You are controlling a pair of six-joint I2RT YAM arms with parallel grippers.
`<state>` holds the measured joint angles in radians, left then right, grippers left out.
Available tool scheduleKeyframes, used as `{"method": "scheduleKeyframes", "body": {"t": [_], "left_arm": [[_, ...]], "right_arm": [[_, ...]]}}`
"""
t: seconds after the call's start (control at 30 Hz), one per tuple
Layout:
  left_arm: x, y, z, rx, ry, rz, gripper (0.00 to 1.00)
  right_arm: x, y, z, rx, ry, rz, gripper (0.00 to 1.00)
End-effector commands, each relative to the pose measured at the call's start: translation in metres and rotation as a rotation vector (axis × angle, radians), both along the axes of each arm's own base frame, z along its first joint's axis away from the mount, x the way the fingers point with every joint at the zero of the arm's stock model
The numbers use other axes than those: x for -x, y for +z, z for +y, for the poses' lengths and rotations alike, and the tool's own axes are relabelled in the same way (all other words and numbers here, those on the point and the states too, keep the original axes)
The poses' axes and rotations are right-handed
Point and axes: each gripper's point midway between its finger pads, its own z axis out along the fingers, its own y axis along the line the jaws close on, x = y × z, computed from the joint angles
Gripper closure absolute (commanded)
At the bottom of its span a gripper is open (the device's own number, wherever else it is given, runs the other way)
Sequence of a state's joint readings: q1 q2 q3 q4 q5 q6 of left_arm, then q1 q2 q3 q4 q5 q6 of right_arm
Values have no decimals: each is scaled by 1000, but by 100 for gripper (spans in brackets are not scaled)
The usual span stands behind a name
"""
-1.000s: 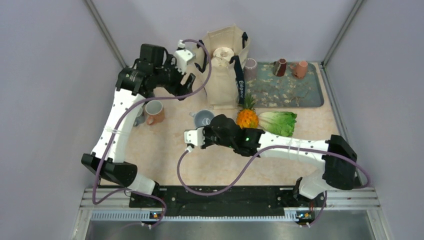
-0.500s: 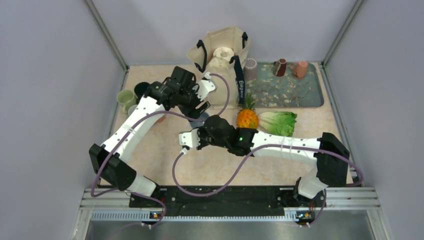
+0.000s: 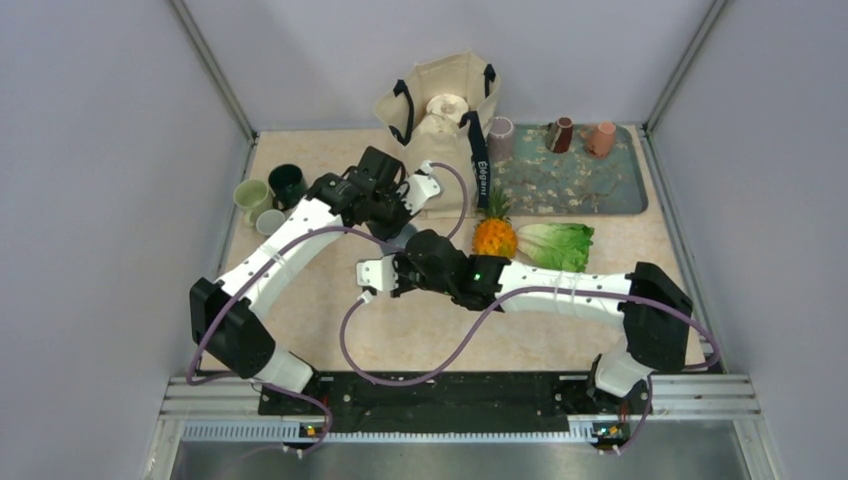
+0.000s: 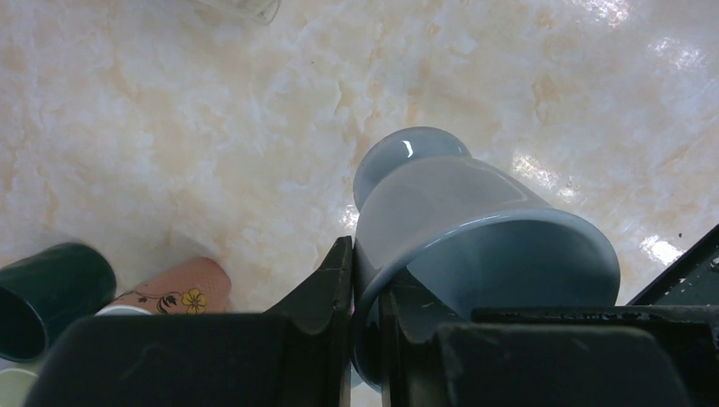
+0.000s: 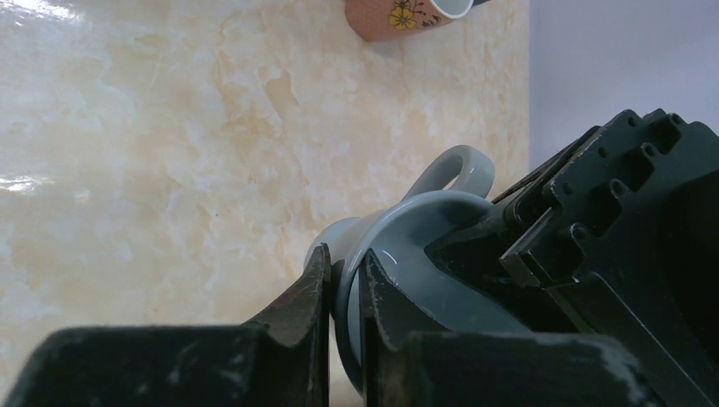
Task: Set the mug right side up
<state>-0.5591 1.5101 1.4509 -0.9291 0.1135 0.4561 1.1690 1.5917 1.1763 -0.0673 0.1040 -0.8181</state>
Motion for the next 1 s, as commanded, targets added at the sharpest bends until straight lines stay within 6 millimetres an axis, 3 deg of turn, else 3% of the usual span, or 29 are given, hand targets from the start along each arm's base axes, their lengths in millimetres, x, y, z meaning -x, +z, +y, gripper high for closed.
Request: {"method": "scheduleKeyframes", "body": {"t": [0.0,0.1,0.2,0.3,0.5,0.7,0.97], "left_arm": [[-30,4,19,-15,138,-87,100],[-43,2,33,-11,203,-76,100],[-61,4,54,17,285,-62,100],[-85,10,75,58,359,-68,100],[-158,26,126,112,555,-141,100],[-208,-2,165,130,691,-81,100],[-234,-49,177,147,736,-17,100]], "right_arm": [[-3,65,11,-194,-30,-81,76],[-1,71,3,-211,-37,-83,45],[4,80,-2,-252,-34,-77,33],[9,89,-6,-299,-29,-68,29],[12,90,-12,-329,-47,-33,27],[-3,89,-24,-354,-147,17,26],[-52,110,-65,-531,-380,109,26]]}}
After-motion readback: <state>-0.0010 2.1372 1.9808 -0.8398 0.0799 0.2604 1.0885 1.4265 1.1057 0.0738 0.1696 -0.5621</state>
